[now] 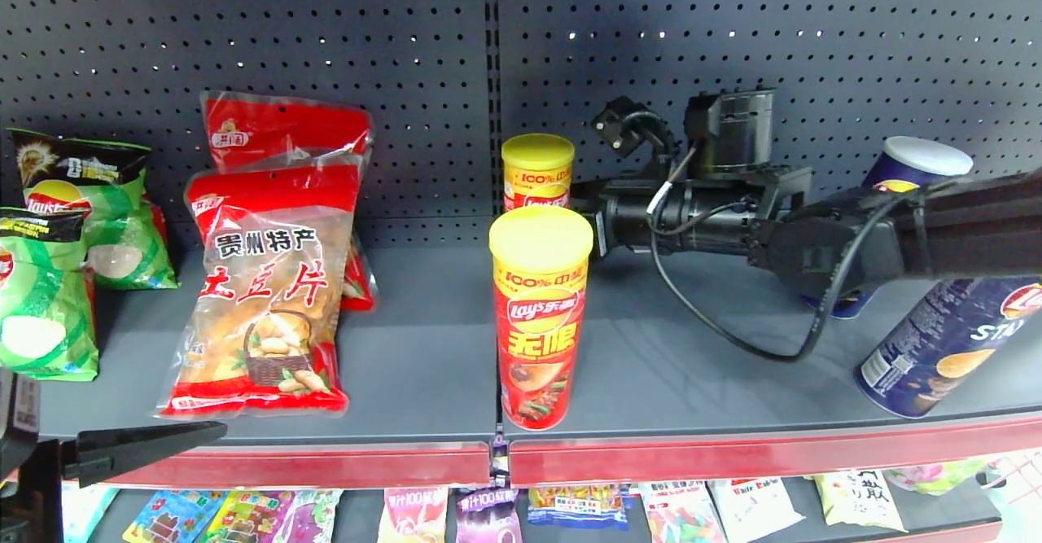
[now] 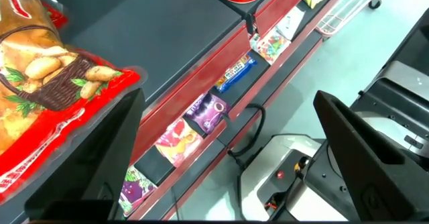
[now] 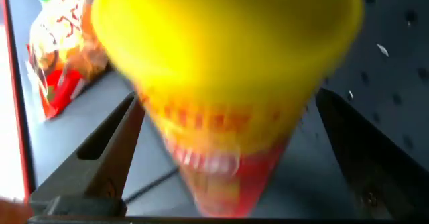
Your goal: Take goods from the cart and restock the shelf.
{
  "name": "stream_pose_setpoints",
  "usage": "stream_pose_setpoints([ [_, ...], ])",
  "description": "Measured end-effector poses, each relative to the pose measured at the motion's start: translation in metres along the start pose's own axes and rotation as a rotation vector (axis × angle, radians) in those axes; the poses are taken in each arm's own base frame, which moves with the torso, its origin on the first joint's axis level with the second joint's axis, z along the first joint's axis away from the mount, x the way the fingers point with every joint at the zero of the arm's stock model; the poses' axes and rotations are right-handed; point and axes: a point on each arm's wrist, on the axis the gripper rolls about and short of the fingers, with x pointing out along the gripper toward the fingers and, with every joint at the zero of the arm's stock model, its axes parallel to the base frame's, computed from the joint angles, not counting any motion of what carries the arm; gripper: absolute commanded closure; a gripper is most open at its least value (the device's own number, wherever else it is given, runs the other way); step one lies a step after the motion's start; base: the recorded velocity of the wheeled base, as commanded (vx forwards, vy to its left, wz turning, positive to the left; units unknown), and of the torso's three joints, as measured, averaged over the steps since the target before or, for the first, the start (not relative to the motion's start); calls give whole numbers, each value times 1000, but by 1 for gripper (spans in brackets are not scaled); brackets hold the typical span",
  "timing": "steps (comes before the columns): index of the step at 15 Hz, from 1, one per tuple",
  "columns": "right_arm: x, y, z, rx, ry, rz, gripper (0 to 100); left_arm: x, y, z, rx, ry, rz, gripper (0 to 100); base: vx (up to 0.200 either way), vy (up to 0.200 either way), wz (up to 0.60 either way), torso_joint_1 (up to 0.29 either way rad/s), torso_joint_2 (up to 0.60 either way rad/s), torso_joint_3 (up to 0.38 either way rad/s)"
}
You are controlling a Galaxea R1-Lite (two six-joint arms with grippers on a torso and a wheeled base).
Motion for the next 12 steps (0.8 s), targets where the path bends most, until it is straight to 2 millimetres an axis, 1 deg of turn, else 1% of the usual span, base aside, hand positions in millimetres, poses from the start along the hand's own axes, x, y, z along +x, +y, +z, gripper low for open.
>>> stream_pose_setpoints([
  [3,-39,14,-11,31,67,-83,0,10,4,11,7,17,-10,0,0,0,0,0,0,0],
  [5,-70,25,-18,70,100,-135,0,24,8,22,15,29,-9,0,0,0,0,0,0,0],
  [9,-129,49,-21,124,83,-189,0,69,19,39,39,17,32,0,0,0,0,0,0,0],
  [10,-144,56,-22,122,71,-190,0,82,20,40,42,36,29,0,0,0,0,0,0,0],
  [12,-171,71,-25,115,45,-175,0,101,20,38,45,79,13,0,0,0,0,0,0,0],
])
